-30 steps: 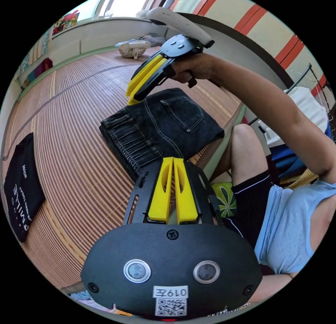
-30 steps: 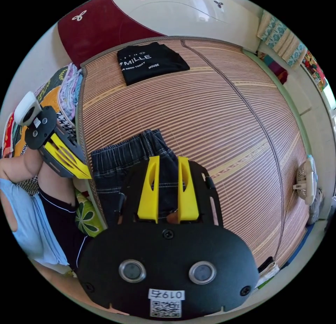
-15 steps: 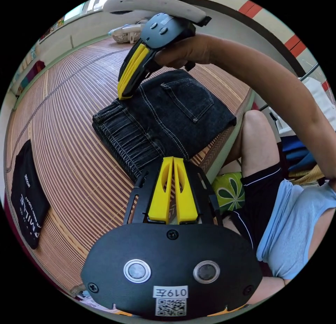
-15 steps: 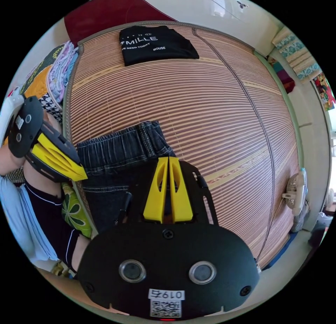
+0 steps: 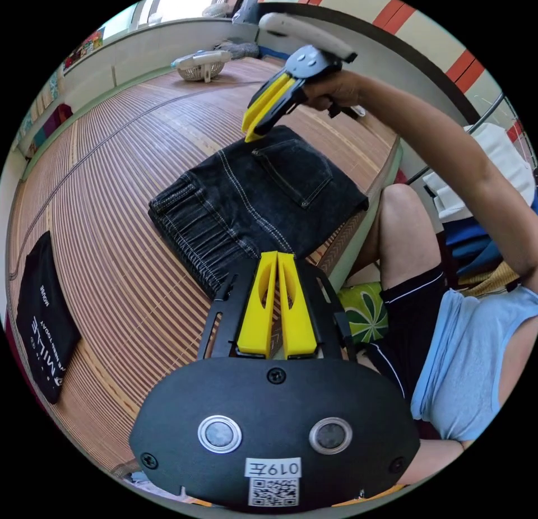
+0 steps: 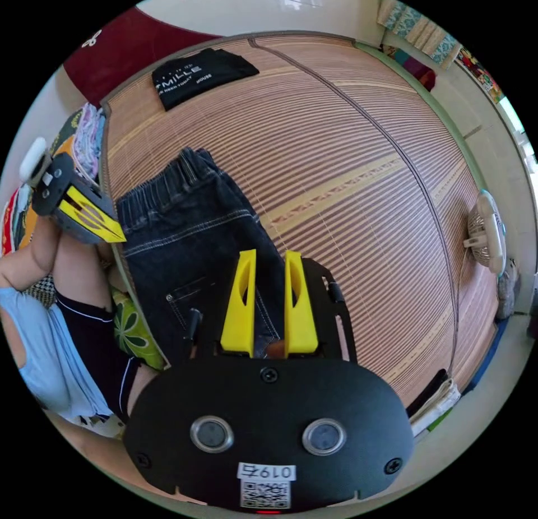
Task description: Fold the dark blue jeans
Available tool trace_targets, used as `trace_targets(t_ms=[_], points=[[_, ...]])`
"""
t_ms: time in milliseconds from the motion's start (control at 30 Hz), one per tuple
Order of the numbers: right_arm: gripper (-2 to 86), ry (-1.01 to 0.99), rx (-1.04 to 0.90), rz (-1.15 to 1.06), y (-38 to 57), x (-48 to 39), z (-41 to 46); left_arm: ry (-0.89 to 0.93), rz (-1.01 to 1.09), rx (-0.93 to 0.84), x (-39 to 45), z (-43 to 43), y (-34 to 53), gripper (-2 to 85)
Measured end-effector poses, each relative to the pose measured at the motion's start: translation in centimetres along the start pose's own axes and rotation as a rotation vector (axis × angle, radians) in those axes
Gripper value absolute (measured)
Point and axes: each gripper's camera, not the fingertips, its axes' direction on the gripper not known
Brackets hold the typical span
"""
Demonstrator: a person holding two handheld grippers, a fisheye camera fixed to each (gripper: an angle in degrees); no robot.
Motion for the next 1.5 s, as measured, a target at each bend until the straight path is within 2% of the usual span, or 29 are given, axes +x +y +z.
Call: trace_targets(t_ms=[67, 133, 300, 433, 500, 567, 633, 800, 867, 1133, 1367, 1500], points=[[5.6, -0.002, -0.006, 0.016, -0.1, 0.8, 1.3, 0.025, 0.005, -0.004, 0.0, 0.4, -0.5, 0.6], [0.7, 0.004, -0.014, 0.008, -0.2, 1.3, 2.1, -0.027, -0.002, -0.071, 0.1, 1.6, -1.0, 0.6], [-0.6, 0.046, -0.006, -0.034, 0.3, 2.2, 2.8, -0.010, -0.020, -0.106, -0.4, 2.4, -1.3, 0.5], [0.4, 0.039, 0.097, 0.042, 4.2, 6.8, 0.5, 0.003, -0.001, -0.071, -0.5, 2.0, -1.0, 0.5], [2.4, -0.064, 0.132, 0.096, 7.0, 10.5, -0.4, 0.010, 0.001, -0.048, -0.6, 1.7, -0.9, 0.5], [7.9, -0.255, 0.071, 0.130, 9.9, 15.3, 0.3, -0.001, -0.022, -0.040, -1.2, 1.6, -0.9, 0.6], [9.1, -0.207, 0.024, 0.134, 11.6, 17.1, 0.8, -0.018, -0.045, -0.029, -1.7, 1.5, -1.0, 0.6], [7.6, -0.203, -0.030, 0.023, 13.3, 19.5, 1.3, 0.017, -0.051, 0.053, -2.6, 0.6, -1.7, 0.6], [7.0, -0.222, -0.109, -0.045, 12.9, 20.5, 2.5, -0.013, -0.038, 0.067, -2.6, 0.7, -2.4, 0.6], [7.7, -0.316, -0.163, -0.199, 11.7, 24.1, 4.7, -0.108, -0.056, -0.023, -3.6, 1.9, -4.0, 0.7], [8.2, -0.414, -0.247, -0.282, 11.1, 27.3, 7.9, -0.176, -0.269, 0.144, -7.5, -0.4, -3.4, 0.7], [7.8, -0.454, -0.270, -0.301, 10.9, 29.2, 9.0, -0.119, -0.266, 0.161, -8.5, -0.1, -4.0, 0.7]])
